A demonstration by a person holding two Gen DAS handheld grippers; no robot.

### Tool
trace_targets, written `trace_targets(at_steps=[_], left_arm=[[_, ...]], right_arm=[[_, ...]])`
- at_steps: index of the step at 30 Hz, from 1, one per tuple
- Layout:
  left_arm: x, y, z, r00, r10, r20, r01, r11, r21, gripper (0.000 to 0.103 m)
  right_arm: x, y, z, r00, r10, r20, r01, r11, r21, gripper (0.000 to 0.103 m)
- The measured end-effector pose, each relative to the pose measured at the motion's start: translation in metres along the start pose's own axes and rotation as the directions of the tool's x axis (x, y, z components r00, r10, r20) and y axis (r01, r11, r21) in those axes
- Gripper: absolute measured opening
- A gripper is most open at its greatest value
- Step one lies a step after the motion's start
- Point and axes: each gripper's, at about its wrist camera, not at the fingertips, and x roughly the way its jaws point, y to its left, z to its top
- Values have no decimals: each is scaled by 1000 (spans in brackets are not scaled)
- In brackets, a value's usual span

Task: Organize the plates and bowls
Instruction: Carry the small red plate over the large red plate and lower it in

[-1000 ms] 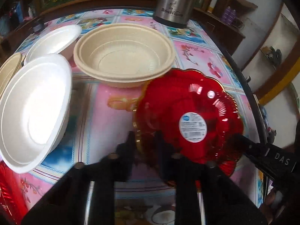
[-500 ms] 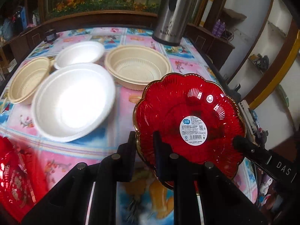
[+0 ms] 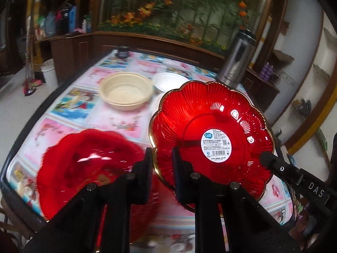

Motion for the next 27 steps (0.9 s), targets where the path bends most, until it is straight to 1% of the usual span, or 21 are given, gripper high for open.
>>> trace_targets(at_steps=[5, 8, 12, 17, 24, 27], left_arm=[[-16, 35, -4, 997, 53, 53, -51, 997, -54, 14], [-25, 55, -9, 994, 80, 77, -74, 994, -79, 14], [-29, 73, -13, 991, 108, 84, -99, 989, -106, 14], [-28, 88, -21, 988, 135, 77, -125, 984, -128, 14], [-27, 98, -31, 985, 160, 66, -150, 980, -133, 14], [-25, 105, -37, 984, 171, 49, -163, 977, -136, 14]], right_arm=[[12, 45, -14, 998, 57, -25, -58, 996, -71, 7], [18, 64, -22, 996, 76, -37, -80, 991, -103, 7], [28, 87, -32, 993, 100, -66, -108, 984, -142, 7], [39, 100, -43, 989, 113, -97, -127, 978, -163, 7], [50, 104, -53, 985, 115, -127, -136, 975, -175, 8], [55, 106, -59, 984, 113, -141, -138, 975, -177, 8]])
